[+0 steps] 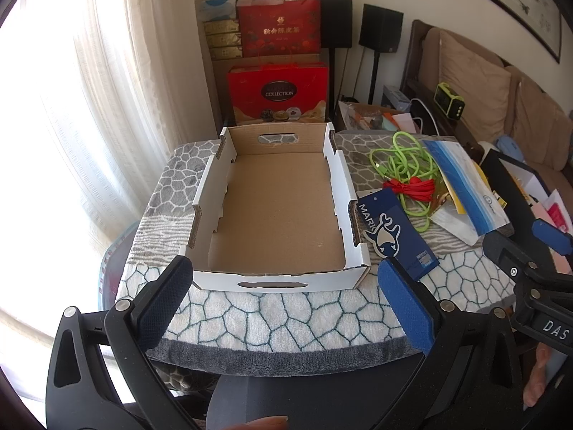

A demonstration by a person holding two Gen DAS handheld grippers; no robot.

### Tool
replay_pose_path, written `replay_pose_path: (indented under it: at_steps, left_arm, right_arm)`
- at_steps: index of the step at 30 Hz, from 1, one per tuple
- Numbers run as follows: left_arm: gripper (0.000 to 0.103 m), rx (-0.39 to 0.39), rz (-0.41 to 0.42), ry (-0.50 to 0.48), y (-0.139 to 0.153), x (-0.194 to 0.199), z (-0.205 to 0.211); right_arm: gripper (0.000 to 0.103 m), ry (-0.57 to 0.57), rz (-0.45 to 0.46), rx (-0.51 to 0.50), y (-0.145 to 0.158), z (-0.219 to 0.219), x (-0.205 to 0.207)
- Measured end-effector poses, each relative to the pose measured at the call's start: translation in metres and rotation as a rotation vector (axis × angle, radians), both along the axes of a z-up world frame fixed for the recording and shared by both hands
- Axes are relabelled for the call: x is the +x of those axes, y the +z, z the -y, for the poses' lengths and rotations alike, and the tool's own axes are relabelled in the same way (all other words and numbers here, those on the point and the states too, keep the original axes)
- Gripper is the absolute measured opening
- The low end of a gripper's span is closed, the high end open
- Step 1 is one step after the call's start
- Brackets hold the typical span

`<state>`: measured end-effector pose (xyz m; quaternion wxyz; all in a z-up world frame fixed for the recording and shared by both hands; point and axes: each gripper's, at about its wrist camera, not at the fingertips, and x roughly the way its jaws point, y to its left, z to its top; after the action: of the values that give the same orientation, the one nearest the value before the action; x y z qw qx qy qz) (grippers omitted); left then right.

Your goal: Organize objects

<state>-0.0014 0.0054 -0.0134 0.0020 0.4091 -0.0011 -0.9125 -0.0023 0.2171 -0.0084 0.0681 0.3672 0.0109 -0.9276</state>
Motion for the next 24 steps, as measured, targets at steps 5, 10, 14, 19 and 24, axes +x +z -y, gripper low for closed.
replay_pose_path:
  at_steps: [5, 10, 14, 19, 24]
  left_arm:
    - [0.103, -0.001, 0.0, -0.001, 0.0001, 0.0, -0.0001]
    - [0.103, -0.002, 0.0, 0.0, 0.0001, 0.0, -0.0002]
    - [0.103, -0.001, -0.001, 0.001, -0.0011, -0.0003, 0.0003]
    - [0.103, -0.001, 0.0, 0.0, -0.0019, -0.0003, 0.0003]
    - [0.103, -0.001, 0.0, 0.0, -0.001, -0.0003, 0.0003]
  right_arm:
    - [0.103, 0.001, 0.0, -0.001, -0.0002, -0.0002, 0.0]
    - [0.103, 0.001, 0.0, -0.001, -0.0003, -0.0007, -0.0002]
    - [0.103, 0.001, -0.002, 0.0, 0.0007, -0.0001, -0.0004]
    - [0.103, 0.002, -0.001, 0.001, 0.0006, -0.0002, -0.0006]
    - [0.103, 0.002, -0.001, 0.0, 0.0004, -0.0002, -0.0007]
